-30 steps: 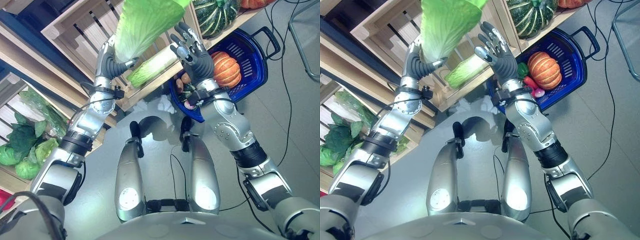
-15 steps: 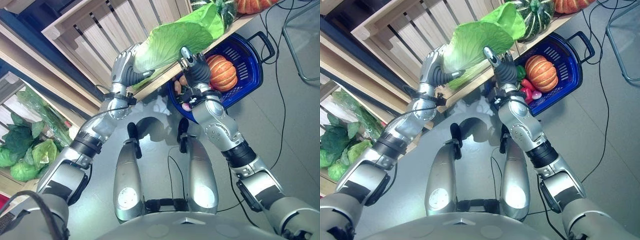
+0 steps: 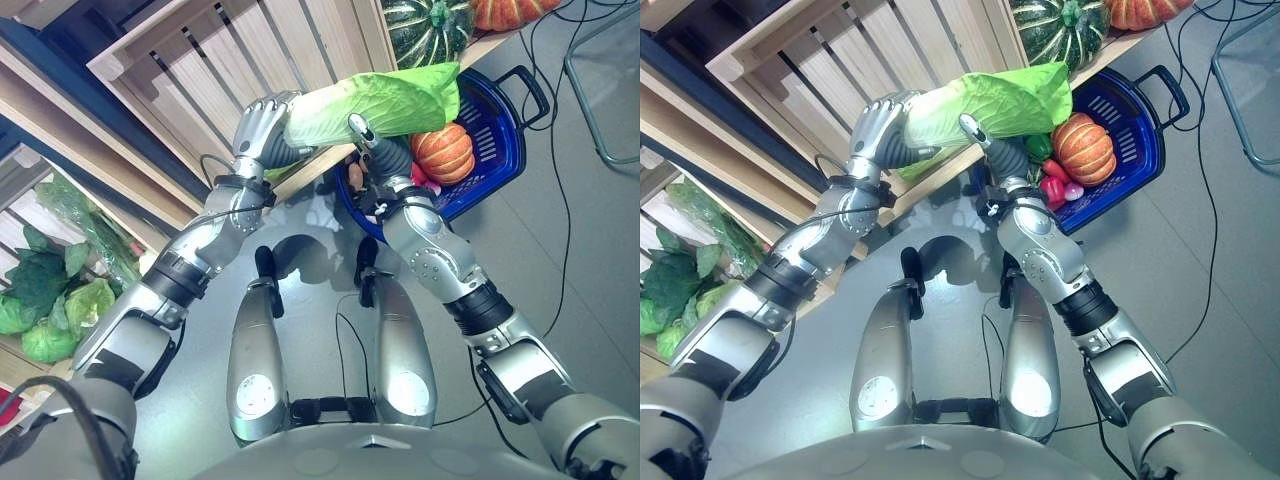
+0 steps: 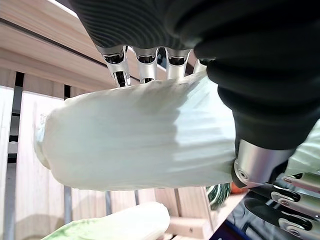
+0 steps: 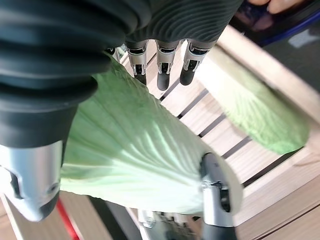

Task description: Pick up fruits and vegetables into the basket

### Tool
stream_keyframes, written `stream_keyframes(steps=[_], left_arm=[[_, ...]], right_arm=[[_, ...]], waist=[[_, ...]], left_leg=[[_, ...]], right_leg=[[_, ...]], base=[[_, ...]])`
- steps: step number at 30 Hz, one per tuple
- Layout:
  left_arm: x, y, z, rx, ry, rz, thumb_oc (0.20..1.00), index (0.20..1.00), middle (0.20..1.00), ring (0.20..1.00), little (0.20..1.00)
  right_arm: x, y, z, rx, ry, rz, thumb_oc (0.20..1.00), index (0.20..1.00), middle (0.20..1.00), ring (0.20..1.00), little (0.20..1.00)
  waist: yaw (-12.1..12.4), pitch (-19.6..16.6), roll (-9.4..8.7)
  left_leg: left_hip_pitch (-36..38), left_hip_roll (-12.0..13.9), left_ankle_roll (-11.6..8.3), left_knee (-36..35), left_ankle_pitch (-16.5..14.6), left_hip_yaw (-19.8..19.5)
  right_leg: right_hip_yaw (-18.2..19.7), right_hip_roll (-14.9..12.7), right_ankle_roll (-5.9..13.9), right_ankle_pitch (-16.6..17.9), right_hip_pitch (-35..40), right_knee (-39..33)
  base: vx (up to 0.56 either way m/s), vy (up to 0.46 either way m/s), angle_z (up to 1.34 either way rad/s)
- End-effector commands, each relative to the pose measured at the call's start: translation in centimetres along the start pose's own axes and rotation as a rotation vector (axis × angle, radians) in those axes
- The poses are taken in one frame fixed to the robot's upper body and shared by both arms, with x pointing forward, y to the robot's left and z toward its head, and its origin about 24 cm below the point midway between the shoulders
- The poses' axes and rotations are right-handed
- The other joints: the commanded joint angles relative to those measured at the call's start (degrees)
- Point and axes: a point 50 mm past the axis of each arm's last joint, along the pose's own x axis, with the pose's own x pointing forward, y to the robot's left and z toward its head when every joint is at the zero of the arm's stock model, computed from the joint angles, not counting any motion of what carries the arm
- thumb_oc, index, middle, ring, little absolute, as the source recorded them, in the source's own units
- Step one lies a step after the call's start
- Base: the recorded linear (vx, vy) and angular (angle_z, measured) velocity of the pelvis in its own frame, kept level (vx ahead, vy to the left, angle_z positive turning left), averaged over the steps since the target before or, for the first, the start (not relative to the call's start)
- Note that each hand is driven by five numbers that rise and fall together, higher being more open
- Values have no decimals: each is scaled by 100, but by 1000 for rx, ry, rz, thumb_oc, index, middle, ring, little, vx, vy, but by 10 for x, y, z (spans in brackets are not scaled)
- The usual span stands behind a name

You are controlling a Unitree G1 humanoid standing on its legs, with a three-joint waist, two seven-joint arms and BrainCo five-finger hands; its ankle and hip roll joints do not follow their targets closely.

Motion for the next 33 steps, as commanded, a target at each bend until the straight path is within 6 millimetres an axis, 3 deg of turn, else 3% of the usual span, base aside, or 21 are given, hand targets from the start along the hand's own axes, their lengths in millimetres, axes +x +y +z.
stream_keyframes(steps=[1, 6, 13, 14, 15, 28, 29, 30, 33], left_arm=[[3, 5, 60, 48, -284, -67, 200, 200, 200, 200, 200], [1, -4, 74, 85, -356, -162, 200, 200, 200, 200, 200], [-4, -12, 79, 114, -370, -201, 200, 200, 200, 200, 200], [-4, -14, 79, 109, -362, -209, 200, 200, 200, 200, 200], [-5, -17, 79, 99, -354, -221, 200, 200, 200, 200, 200], [-25, -44, 71, -10, -232, -212, 200, 200, 200, 200, 200], [-26, -45, 69, -26, -220, -204, 567, 567, 567, 567, 567], [-27, -45, 69, -34, -214, -197, 1000, 1000, 1000, 1000, 1000], [-29, -49, 65, -93, -166, -196, 1000, 1000, 1000, 1000, 1000]], right_arm=[[-2, 52, 31, 3, -130, 306, 1000, 1000, 1000, 1000, 1000], [-5, 63, 40, 16, -171, 379, 1000, 1000, 1000, 1000, 1000], [-2, 57, 54, 111, -261, 257, 1000, 1000, 1000, 1000, 1000], [-2, 55, 56, 127, -284, 232, 479, 479, 479, 479, 479], [-2, 53, 60, 147, -323, 211, 200, 200, 200, 200, 200], [-4, 25, 90, 302, -541, -9, 200, 200, 200, 200, 200], [-4, 24, 91, 301, -551, -12, 200, 200, 200, 200, 200], [-4, 23, 92, 300, -555, -12, 200, 200, 200, 200, 200], [-3, 23, 98, 279, -571, -1, 200, 200, 200, 200, 200]], waist=[[-32, -197, -76], [-38, -197, -52], [-14, -197, -37], [-11, -197, -35], [-11, -197, -29], [18, -197, 123], [23, -197, 134], [26, -197, 141], [32, -197, 157]], left_leg=[[182, -335, 349, -21, -322, 486], [167, -337, 348, -91, -258, 488], [192, -335, 361, -116, -274, 496], [194, -334, 362, -123, -276, 493], [197, -338, 365, -137, -279, 495], [151, -397, 395, -178, -345, 452], [150, -402, 397, -185, -343, 453], [145, -405, 398, -186, -343, 452], [155, -406, 400, -180, -361, 450]], right_leg=[[-141, -51, 326, -116, 414, -263], [-165, -70, 348, -49, 397, -325], [-187, -90, 372, -40, 424, -366], [-194, -99, 377, -39, 430, -376], [-202, -107, 383, -32, 433, -393], [-187, -176, 397, -9, 388, -476], [-191, -178, 395, -10, 388, -481], [-191, -178, 392, -12, 386, -481], [-212, -195, 382, -30, 406, -486]], base=[[-35, 14, -1], [-7, 1, 0], [0, 0, 0], [0, 0, 0], [0, 0, 0], [0, 0, 0], [0, 0, 0], [0, 0, 0], [0, 0, 0]])
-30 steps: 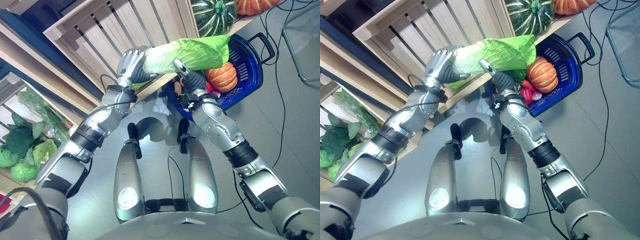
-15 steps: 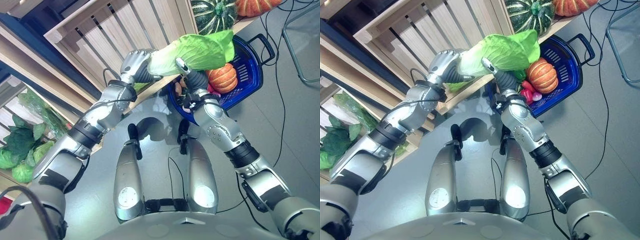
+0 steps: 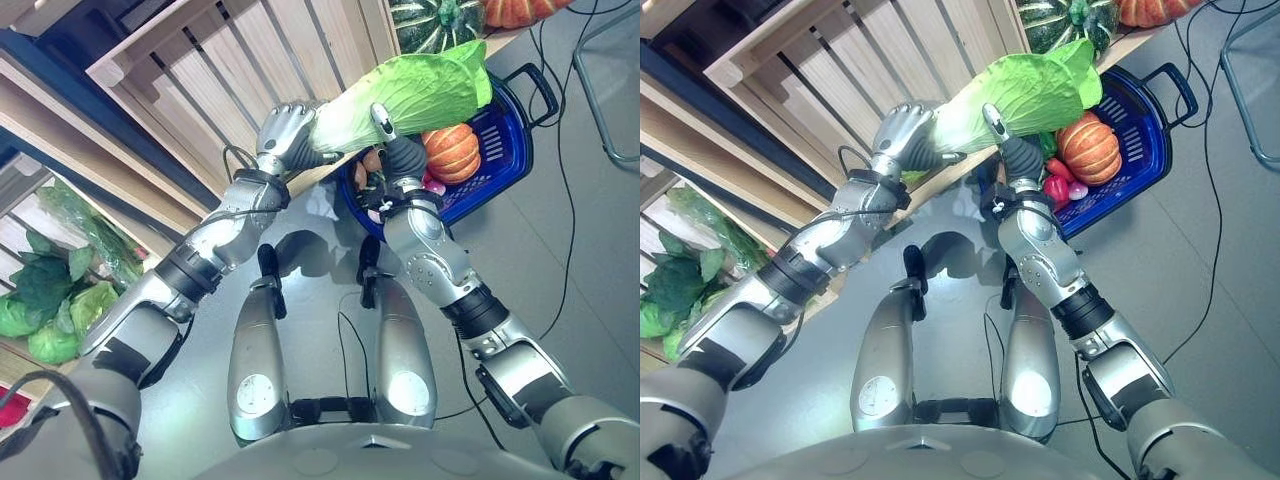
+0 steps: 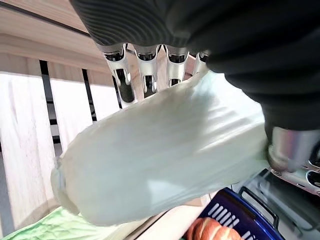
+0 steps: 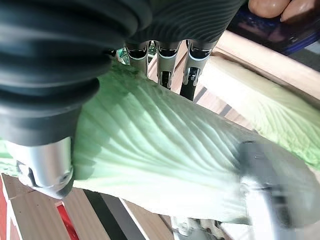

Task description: Pick up fruits and vegetables into the basket

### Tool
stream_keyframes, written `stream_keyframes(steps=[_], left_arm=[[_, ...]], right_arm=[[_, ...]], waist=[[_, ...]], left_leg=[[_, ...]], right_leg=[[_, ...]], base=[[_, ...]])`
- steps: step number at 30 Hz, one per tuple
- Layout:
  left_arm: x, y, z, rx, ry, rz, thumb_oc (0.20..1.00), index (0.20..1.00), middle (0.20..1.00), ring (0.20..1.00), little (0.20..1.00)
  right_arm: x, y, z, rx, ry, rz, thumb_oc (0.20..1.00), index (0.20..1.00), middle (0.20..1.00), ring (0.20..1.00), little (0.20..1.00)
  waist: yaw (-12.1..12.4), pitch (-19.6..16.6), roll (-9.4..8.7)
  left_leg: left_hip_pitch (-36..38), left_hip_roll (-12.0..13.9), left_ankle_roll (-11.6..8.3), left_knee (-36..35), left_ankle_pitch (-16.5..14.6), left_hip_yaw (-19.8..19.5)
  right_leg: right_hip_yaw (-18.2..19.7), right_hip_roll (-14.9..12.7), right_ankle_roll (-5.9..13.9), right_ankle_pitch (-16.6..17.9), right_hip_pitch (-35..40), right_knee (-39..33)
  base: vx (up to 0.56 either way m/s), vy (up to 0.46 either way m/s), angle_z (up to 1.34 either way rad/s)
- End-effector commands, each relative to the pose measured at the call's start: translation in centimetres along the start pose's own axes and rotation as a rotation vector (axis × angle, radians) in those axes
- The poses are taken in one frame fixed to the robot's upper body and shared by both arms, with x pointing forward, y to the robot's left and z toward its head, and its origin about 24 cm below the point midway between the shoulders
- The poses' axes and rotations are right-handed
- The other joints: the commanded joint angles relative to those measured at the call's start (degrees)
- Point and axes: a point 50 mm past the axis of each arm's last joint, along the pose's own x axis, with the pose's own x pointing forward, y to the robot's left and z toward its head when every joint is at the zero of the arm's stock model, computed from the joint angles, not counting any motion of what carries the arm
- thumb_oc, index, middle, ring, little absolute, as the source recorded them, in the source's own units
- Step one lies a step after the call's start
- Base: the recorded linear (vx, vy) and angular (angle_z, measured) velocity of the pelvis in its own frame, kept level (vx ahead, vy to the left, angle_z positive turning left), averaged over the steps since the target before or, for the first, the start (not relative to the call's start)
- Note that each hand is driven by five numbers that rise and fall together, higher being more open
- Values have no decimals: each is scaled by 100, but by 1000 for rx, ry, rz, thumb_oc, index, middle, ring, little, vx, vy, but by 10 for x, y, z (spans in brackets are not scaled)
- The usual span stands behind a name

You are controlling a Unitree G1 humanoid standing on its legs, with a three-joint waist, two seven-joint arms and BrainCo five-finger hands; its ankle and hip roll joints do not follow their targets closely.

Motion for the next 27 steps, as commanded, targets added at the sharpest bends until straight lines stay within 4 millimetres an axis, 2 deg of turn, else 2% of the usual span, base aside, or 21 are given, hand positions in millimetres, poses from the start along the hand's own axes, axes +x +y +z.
stream_keyframes(steps=[1, 5, 11, 18, 24, 27], left_arm=[[-29, -39, 40, -204, -101, -115, 1000, 1000, 1000, 1000, 1000], [-34, -49, 29, -364, -1, -136, 1000, 1000, 1000, 1000, 1000], [-56, -51, -12, -534, 159, -52, 1000, 1000, 1000, 1000, 1000], [-74, -37, -53, -486, 265, 140, 1000, 1000, 1000, 1000, 1000], [-70, -11, -72, -402, 298, 298, 1000, 1000, 1000, 1000, 1000], [-64, 4, -81, -368, 316, 365, 1000, 1000, 1000, 1000, 1000]], right_arm=[[9, 42, 87, 191, -392, 145, 200, 200, 200, 200, 200], [8, 41, 97, 154, -454, 161, 200, 200, 200, 200, 200], [-9, 22, 139, 65, -676, 176, 200, 200, 200, 200, 200], [-35, -1, 177, -56, -911, 114, 200, 200, 200, 200, 200], [-49, -15, 192, -195, -1060, -18, 200, 200, 200, 200, 200], [-52, -22, 194, -296, -1100, -98, 200, 200, 200, 200, 200]], waist=[[-5, -197, 131], [-20, -197, 141], [-103, -197, 210], [-206, -197, 233], [-379, -197, 226], [-494, -197, 229]], left_leg=[[75, -304, 349, 106, -387, 373], [82, -284, 358, 126, -413, 397], [113, -239, 349, 157, -444, 491], [25, -198, 337, 197, -412, 576], [-159, -107, 327, 321, -419, 666], [-289, -65, 309, 380, -413, 708]], right_leg=[[-206, -129, 320, -90, 368, -236], [-233, -130, 327, -116, 366, -202], [-271, -126, 328, -199, 362, -104], [-237, -82, 302, -225, 218, -4], [-102, -26, 294, -237, -26, 114], [-4, 16, 289, -236, -200, 192]], base=[[0, 0, 0], [0, 0, 0], [0, 0, 0], [-1, 0, -1], [-4, 11, -6], [-11, 30, -11]])
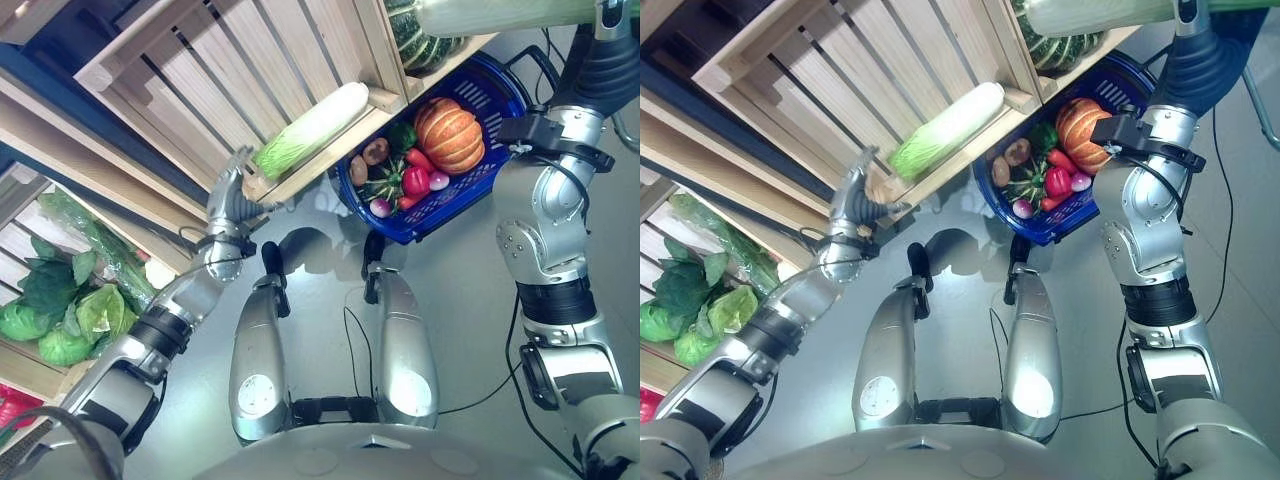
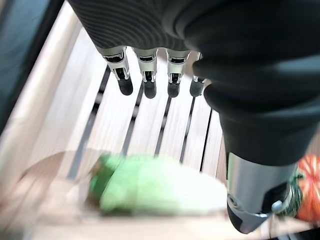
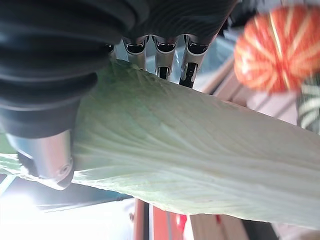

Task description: Pick up fruits and vegetables into the basket

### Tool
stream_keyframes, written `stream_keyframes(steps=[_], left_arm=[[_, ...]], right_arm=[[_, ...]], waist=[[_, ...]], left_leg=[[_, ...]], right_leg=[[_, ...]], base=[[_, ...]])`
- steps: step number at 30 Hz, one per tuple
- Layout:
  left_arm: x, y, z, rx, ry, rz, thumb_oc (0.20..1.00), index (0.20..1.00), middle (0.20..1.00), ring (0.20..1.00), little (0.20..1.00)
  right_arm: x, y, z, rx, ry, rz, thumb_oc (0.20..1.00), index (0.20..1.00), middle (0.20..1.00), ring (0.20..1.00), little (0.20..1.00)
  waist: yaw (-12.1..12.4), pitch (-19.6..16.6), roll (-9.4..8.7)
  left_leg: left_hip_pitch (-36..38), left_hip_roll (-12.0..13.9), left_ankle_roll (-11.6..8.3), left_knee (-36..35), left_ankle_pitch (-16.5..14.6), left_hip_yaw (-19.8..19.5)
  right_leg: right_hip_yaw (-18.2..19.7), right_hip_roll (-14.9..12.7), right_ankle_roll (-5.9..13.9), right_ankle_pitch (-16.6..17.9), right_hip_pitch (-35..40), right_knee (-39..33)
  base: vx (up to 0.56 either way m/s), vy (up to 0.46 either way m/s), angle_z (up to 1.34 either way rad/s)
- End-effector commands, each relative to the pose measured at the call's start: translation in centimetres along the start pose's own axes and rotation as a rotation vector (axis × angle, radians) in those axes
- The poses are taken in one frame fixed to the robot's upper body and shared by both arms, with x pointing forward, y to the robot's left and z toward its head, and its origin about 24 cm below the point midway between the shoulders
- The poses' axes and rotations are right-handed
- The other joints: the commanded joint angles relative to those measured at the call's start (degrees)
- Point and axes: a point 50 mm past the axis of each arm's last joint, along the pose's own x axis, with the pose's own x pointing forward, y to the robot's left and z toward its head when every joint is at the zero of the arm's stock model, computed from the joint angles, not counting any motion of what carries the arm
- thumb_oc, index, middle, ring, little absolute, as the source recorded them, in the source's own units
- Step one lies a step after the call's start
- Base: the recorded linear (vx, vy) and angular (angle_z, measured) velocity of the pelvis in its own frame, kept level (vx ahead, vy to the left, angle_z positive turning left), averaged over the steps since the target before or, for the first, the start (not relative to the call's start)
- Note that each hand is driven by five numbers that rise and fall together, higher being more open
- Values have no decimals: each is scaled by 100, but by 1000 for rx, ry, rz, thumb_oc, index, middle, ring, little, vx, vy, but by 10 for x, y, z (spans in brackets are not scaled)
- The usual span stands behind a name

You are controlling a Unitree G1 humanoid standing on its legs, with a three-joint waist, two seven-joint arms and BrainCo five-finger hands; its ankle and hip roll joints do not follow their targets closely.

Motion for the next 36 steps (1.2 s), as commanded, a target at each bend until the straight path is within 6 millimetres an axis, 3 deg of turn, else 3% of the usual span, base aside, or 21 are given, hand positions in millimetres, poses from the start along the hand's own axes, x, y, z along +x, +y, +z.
stream_keyframes(steps=[1, 6, 11, 15, 19, 25, 36], left_arm=[[14, 26, 15, 17, -102, 139, 1000, 1000, 1000, 1000, 1000], [35, 51, 24, 68, -121, 237, 1000, 1000, 1000, 1000, 1000], [53, 66, 42, 75, -159, 308, 1000, 1000, 1000, 1000, 1000], [66, 68, 57, 42, -146, 328, 1000, 1000, 1000, 1000, 1000], [78, 58, 63, 3, -93, 309, 1000, 1000, 1000, 1000, 1000], [90, 34, 55, -44, 79, 211, 1000, 1000, 1000, 1000, 1000], [92, 18, 5, -67, 414, 103, 1000, 1000, 1000, 1000, 1000]], right_arm=[[9, -6, 49, -60, -277, -16, 200, 200, 200, 200, 200], [11, -24, 30, -345, -217, -69, 200, 200, 200, 200, 200], [7, -40, 3, -496, -96, -84, 200, 200, 200, 200, 200], [6, -46, -19, -588, -2, -76, 200, 200, 200, 200, 200], [7, -47, -37, -652, 68, -50, 200, 200, 200, 200, 200], [25, -36, -56, -623, 199, 47, 200, 200, 200, 200, 200], [34, -11, -101, -239, 493, 118, 200, 200, 200, 200, 200]], waist=[[-278, -239, 105], [-485, -239, 101], [-635, -239, 178], [-743, -239, 308], [-819, -239, 450], [-851, -239, 641], [-755, -239, 803]], left_leg=[[-118, -65, 277, 397, -437, 461], [-338, 21, 240, 475, -409, 586], [-549, 37, 205, 452, -337, 693], [-627, 31, 131, 433, -370, 723], [-751, 19, 58, 443, -362, 774], [-981, 9, -31, 412, -258, 830], [-1379, -15, -171, 489, -133, 790]], right_leg=[[-139, 55, 284, -239, 155, 90], [25, 128, 272, -237, -156, 224], [145, 178, 248, -233, -473, 287], [260, 200, 258, -348, -659, 381], [323, 197, 240, -453, -878, 514], [389, 200, 204, -508, -1213, 637], [427, 203, 133, -515, -1664, 782]], base=[[-7, 37, -11], [-9, 18, -13], [-16, 23, -8], [21, 68, -13], [21, 67, -12], [9, 41, -9], [4, 4, -1]])
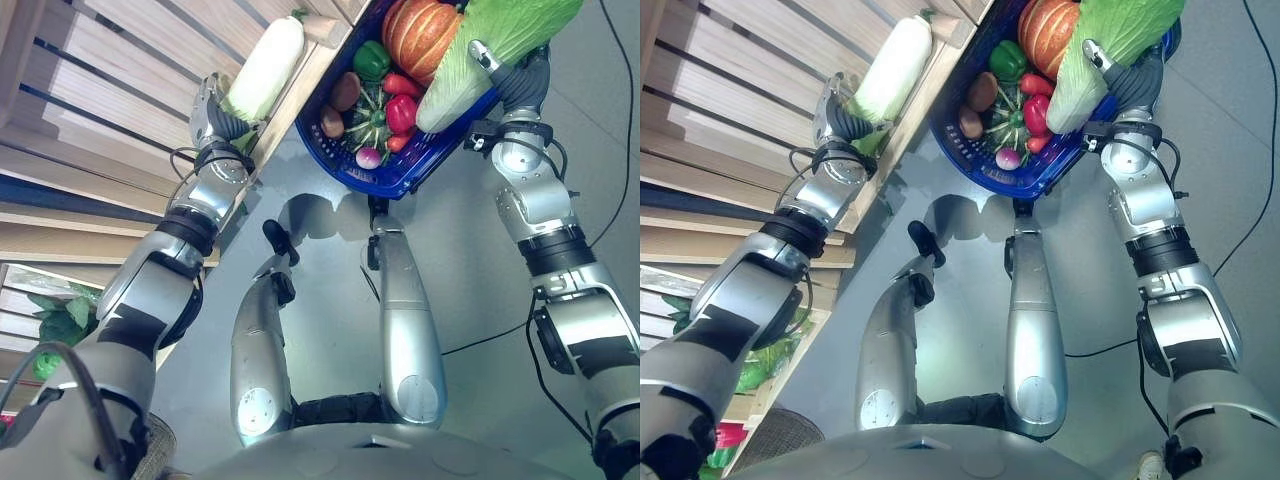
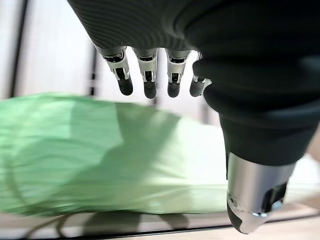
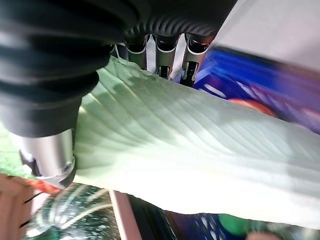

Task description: Pick up fruits and vegetables into the basket

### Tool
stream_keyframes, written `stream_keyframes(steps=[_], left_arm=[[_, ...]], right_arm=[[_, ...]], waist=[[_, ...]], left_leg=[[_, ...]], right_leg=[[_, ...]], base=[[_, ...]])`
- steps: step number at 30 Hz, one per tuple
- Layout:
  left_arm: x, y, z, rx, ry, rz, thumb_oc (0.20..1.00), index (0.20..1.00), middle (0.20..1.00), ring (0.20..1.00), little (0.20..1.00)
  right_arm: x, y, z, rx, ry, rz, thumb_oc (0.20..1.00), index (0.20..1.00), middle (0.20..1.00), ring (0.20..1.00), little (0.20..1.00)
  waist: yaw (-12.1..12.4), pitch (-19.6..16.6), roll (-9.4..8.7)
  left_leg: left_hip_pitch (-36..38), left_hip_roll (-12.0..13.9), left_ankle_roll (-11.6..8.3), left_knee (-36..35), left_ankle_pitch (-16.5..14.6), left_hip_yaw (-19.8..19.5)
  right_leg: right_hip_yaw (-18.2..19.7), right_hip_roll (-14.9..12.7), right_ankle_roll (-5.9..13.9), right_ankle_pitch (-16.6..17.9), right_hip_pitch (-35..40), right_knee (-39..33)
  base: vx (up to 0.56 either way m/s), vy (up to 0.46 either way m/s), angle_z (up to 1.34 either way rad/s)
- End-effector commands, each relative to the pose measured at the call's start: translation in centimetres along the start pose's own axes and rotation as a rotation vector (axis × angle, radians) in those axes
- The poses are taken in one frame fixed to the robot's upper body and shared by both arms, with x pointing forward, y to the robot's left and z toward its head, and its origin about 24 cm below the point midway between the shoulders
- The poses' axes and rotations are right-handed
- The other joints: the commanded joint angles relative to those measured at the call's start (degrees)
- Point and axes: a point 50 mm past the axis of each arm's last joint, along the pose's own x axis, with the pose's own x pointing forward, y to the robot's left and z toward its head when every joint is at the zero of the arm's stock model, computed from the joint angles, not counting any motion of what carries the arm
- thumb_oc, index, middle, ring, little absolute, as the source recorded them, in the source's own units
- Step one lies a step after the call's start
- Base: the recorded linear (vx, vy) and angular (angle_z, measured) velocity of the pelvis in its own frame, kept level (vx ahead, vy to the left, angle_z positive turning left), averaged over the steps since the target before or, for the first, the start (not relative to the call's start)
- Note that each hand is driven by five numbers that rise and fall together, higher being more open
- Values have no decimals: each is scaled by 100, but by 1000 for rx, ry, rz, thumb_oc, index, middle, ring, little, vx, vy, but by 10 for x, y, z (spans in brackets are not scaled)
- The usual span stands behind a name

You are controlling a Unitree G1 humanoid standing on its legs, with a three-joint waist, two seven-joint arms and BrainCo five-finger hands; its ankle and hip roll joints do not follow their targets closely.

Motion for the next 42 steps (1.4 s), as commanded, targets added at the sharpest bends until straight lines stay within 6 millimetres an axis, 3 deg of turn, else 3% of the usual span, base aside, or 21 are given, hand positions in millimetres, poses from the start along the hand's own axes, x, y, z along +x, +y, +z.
stream_keyframes(steps=[1, 8, 14, 15, 16, 22, 26, 31, 37, 42], left_arm=[[4, 4, -12, -27, 80, 7, 1000, 1000, 1000, 1000, 1000], [9, 11, -23, -9, 164, 12, 1000, 1000, 1000, 1000, 1000], [14, 16, -14, 14, 141, 31, 1000, 1000, 1000, 1000, 1000], [15, 18, -11, 14, 135, 33, 1000, 1000, 1000, 1000, 1000], [18, 22, -6, 23, 114, 35, 1000, 1000, 1000, 1000, 1000], [25, 34, 16, 55, 34, 64, 1000, 1000, 1000, 1000, 1000], [27, 40, 25, 65, 12, 71, 1000, 1000, 1000, 1000, 1000], [27, 44, 25, 98, 2, 78, 1000, 1000, 1000, 1000, 1000], [27, 50, 3, 124, 72, 78, 1000, 1000, 1000, 1000, 1000], [25, 53, -27, 164, 195, 16, 1000, 1000, 1000, 1000, 1000]], right_arm=[[6, 9, 22, 141, -95, 80, 200, 200, 200, 200, 200], [19, 11, -1, 268, 94, 43, 200, 200, 200, 200, 200], [24, 6, -15, 190, 183, -30, 200, 200, 200, 200, 200], [25, 5, -16, 173, 192, -36, 357, 357, 357, 357, 357], [26, 4, -22, 111, 244, -58, 1000, 1000, 1000, 1000, 1000], [25, -17, -41, -161, 363, -161, 1000, 1000, 1000, 1000, 1000], [21, -16, -43, -278, 338, -147, 1000, 1000, 1000, 1000, 1000], [0, -6, -51, -386, 266, -9, 1000, 1000, 1000, 1000, 1000], [-43, 9, -63, -358, 183, 217, 1000, 1000, 1000, 1000, 1000], [-81, 18, -65, -284, 127, 412, 1000, 1000, 1000, 1000, 1000]], waist=[[-137, -296, 397], [-34, -296, 473], [38, -296, 514], [45, -296, 517], [60, -296, 518], [96, -296, 446], [38, -296, 382], [-193, -296, 226], [-528, -296, 50], [-793, -296, -97]], left_leg=[[-459, -6, -183, 454, -112, 32], [-713, -40, -200, 558, -105, -42], [-871, -54, -168, 604, -106, -86], [-903, -54, -166, 618, -108, -93], [-944, -56, -162, 643, -117, -111], [-1111, -7, -121, 710, -141, -159], [-1184, 28, -108, 715, -153, -147], [-1271, 61, -128, 692, -165, -85], [-1251, 118, -169, 658, -185, 39], [-1220, 177, -220, 649, -185, 149]], right_leg=[[-85, 223, 193, -538, -9, 285], [-63, 213, 152, -551, -250, 375], [-67, 217, 138, -530, -374, 377], [-65, 220, 137, -528, -401, 383], [-63, 221, 142, -522, -432, 389], [-82, 255, 153, -466, -518, 347], [-69, 297, 161, -438, -579, 331], [12, 373, 193, -381, -667, 242], [162, 478, 226, -373, -698, 183], [272, 548, 252, -374, -712, 181]], base=[[17, 20, 5], [7, 7, 4], [-1, -5, 3], [-8, -13, 6], [-7, -10, 4], [-8, -41, 2], [-3, -8, 0], [0, 10, -3], [16, 48, -6], [15, 43, -16]])
